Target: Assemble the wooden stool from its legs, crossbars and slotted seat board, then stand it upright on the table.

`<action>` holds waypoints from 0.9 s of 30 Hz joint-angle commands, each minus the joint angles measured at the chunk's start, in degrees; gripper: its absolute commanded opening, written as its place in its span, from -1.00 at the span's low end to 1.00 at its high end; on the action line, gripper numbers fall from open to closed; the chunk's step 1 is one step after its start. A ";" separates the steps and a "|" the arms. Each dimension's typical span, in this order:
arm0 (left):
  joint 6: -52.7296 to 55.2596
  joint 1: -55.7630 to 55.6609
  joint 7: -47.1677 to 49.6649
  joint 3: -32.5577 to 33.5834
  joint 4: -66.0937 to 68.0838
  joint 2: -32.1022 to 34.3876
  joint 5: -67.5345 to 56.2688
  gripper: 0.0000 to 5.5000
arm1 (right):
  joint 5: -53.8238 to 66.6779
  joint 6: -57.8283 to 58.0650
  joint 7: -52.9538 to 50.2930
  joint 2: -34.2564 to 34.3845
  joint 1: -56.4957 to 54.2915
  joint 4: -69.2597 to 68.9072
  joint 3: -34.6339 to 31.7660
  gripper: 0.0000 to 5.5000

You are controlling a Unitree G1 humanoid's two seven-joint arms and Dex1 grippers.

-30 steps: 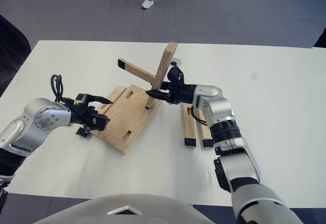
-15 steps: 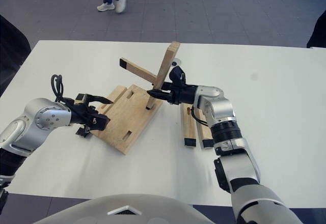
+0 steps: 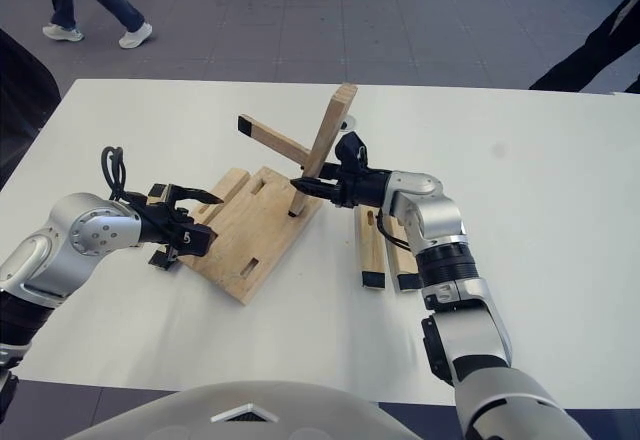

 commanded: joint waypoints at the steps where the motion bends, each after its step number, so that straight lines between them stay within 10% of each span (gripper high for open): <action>1: 0.28 4.54 -1.33 -3.83 2.28 -2.07 0.56 0.63 | -0.50 0.21 0.09 0.29 0.52 -0.79 0.24 0.06; 12: 0.25 4.53 -1.37 -3.73 2.66 -2.15 0.81 0.63 | -1.13 1.70 -0.19 -1.26 0.42 -0.57 -0.21 0.81; 27: 0.31 4.91 -1.35 -3.15 2.92 -2.25 0.89 0.63 | 3.13 8.05 4.39 -13.47 4.53 -8.89 -7.40 0.81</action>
